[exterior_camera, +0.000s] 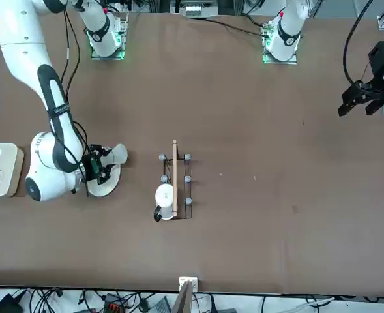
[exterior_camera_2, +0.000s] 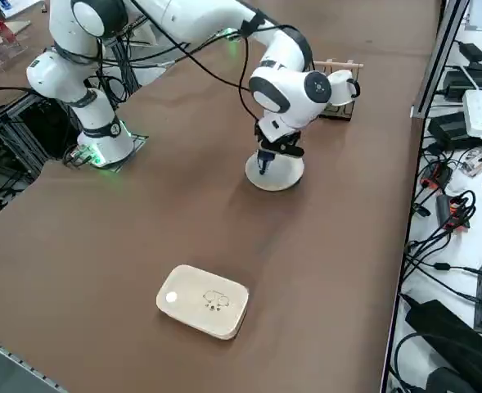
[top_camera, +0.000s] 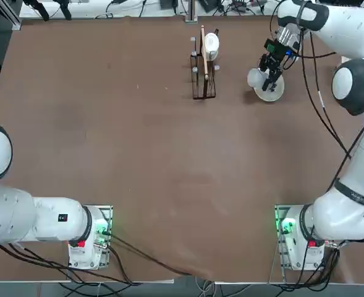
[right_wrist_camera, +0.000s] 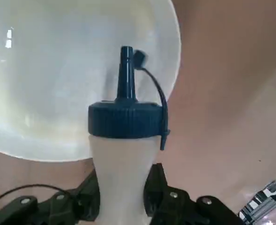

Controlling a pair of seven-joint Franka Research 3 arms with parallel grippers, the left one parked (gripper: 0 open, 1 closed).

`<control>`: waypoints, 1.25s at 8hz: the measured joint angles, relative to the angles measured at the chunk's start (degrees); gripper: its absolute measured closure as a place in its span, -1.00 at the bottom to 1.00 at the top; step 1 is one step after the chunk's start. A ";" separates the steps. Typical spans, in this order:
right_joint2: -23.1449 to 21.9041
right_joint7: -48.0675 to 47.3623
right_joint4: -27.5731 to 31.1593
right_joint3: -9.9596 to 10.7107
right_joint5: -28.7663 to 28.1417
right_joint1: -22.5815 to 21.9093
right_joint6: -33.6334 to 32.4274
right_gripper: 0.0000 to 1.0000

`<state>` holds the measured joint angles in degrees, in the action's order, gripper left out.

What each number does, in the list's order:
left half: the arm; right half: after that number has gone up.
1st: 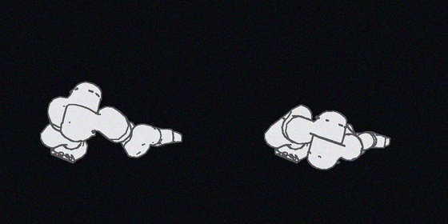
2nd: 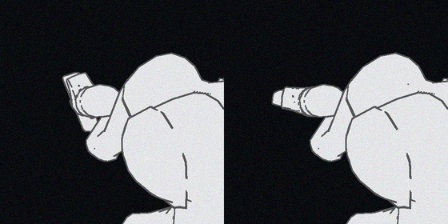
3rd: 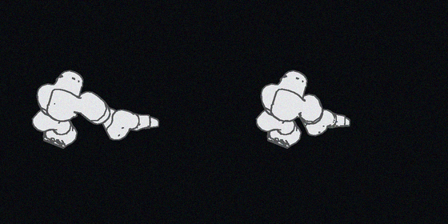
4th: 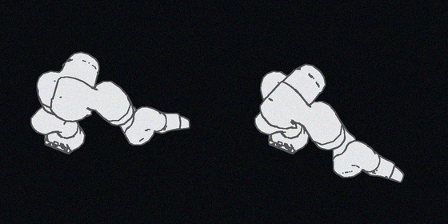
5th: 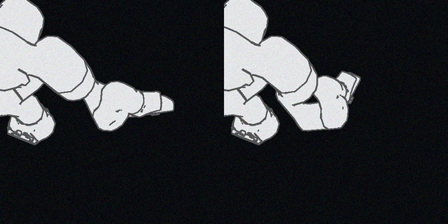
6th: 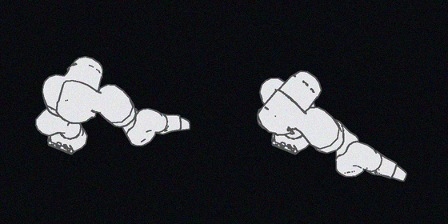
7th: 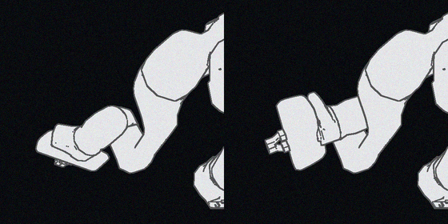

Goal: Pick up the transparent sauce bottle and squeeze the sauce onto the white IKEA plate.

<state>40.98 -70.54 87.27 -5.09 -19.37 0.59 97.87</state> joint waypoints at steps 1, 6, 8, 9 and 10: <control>-0.59 0.00 0.91 -0.93 -0.09 -0.02 0.02 0.15; -1.08 -0.07 2.16 -3.24 -4.69 -0.39 1.69 0.23; -1.20 -0.07 2.16 -3.40 -7.41 -1.14 4.23 0.23; -1.24 -0.07 2.16 -3.40 -7.89 -1.26 5.53 0.22; -1.28 -0.07 2.09 -3.37 -8.27 -1.17 6.58 0.22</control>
<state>39.70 -70.61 89.36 -8.46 -27.64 -0.59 104.46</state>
